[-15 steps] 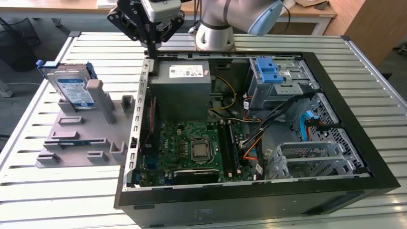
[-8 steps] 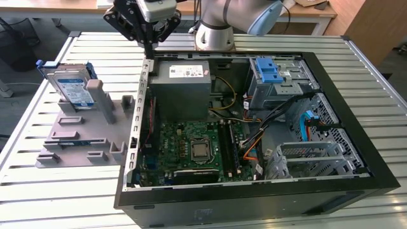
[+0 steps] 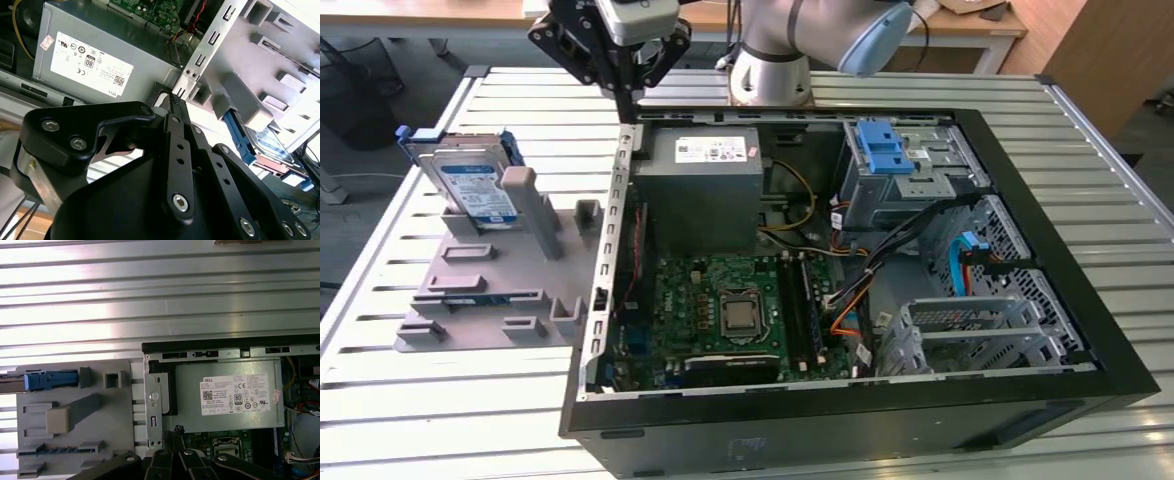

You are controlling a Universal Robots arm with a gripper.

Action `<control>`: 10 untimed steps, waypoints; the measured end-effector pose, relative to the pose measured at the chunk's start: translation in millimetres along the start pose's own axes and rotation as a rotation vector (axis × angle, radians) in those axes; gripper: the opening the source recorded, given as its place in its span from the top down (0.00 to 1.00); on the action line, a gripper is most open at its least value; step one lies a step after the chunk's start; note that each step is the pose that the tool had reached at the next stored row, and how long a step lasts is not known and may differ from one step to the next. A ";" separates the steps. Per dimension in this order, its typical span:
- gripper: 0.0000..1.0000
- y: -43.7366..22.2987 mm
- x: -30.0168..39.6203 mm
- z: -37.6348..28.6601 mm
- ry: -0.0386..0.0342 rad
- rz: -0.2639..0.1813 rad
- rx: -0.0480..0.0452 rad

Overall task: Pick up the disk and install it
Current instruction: 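Reach for the disk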

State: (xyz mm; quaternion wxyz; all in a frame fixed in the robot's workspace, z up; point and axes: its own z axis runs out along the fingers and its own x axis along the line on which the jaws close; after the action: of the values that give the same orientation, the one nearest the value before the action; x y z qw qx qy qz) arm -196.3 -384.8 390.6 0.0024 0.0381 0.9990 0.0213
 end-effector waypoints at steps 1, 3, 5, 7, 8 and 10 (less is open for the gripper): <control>0.89 0.2 0.9 0.0 -0.0001 0.000 -0.0001; 0.89 0.5 2.6 0.0 -0.0001 0.000 -0.0001; 0.89 0.8 4.3 0.1 -0.0001 0.000 -0.0001; 0.89 1.1 6.0 0.1 0.0000 0.000 0.0000; 0.89 1.2 6.9 0.1 0.0000 0.000 0.0000; 0.89 1.5 8.5 0.1 -0.0001 0.000 -0.0001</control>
State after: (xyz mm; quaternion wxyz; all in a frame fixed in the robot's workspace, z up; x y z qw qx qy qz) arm -204.7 -382.7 390.6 0.0024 0.0381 0.9990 0.0213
